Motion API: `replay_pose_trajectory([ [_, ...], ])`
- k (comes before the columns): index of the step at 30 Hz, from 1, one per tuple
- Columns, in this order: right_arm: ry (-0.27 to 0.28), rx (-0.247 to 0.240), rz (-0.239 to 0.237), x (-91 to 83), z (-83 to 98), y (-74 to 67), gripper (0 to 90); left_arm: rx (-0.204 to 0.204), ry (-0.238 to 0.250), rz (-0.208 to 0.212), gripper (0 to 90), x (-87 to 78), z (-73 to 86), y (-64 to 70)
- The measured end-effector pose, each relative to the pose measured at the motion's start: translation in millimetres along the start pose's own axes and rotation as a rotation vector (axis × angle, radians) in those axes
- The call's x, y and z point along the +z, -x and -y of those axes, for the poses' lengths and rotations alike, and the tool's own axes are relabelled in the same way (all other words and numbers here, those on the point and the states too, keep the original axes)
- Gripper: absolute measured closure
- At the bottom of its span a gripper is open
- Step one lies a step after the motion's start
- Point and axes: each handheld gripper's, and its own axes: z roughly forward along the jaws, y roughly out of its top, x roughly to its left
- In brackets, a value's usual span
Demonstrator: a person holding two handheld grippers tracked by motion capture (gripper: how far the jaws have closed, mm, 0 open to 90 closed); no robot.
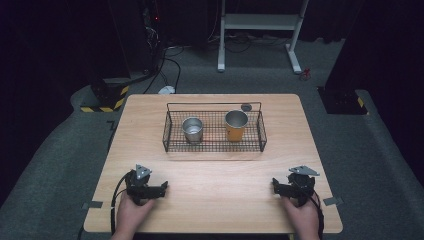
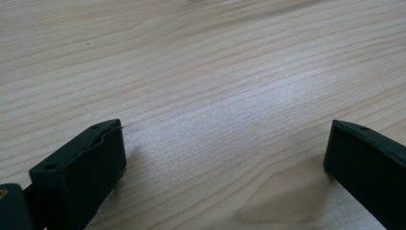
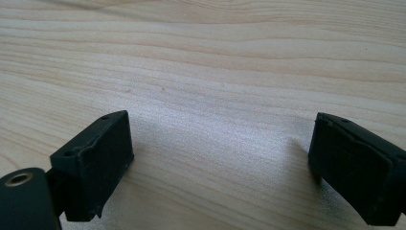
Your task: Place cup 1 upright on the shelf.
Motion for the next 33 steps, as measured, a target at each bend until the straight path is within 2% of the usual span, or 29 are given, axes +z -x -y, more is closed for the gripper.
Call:
replay_pose_trajectory([
  [6, 0.003, 0.008, 0.021, -0.8, 0.7, -3.0, 7.8, -0.008, -0.001, -0.007, 0.5, 0.1, 0.0, 0.3],
  [7, 0.002, -0.009, 0.008, 0.6, -1.1, -4.5, 7.7, -0.02, -0.003, -0.025, 0.2, -0.4, 0.1, 1.5],
  [10, 0.003, -0.042, -0.023, 6.3, -6.8, -2.3, 7.5, -0.028, -0.005, -0.033, 0.2, -0.4, -0.1, 2.4],
  [11, -0.001, -0.009, -0.004, 16.6, -16.9, 2.1, 7.1, -0.028, -0.005, -0.033, 0.2, -0.4, -0.1, 2.4],
  [12, -0.001, -0.009, -0.004, 16.6, -16.9, 2.1, 7.1, -0.028, -0.005, -0.033, 0.2, -0.4, -0.1, 2.4],
  [13, -0.002, 0.04, 0.04, 20.1, -20.5, 0.0, 7.2, -0.024, -0.009, -0.031, 0.1, -0.5, -0.3, 2.1],
  [15, -0.002, 0.045, 0.048, 20.0, -20.5, -1.0, 7.3, -0.026, -0.007, -0.032, 0.1, 0.0, -0.6, 2.2],
  [17, -0.004, 0.093, 0.088, 17.6, -18.2, -7.0, 7.3, -0.027, -0.007, -0.034, 0.1, 0.3, -0.8, 2.3],
  [18, -0.004, 0.093, 0.088, 17.6, -18.2, -7.0, 7.3, -0.027, -0.007, -0.034, 0.1, 0.3, -0.8, 2.3],
  [19, -0.004, 0.109, 0.109, 15.4, -15.9, -10.5, 7.3, -0.032, -0.007, -0.033, 0.1, 0.3, -0.7, 2.5],
  [33, -0.002, 0.115, 0.109, 14.4, -14.9, -11.4, 7.3, -0.028, -0.007, -0.03, 0.1, 1.1, -1.6, 1.9],
])
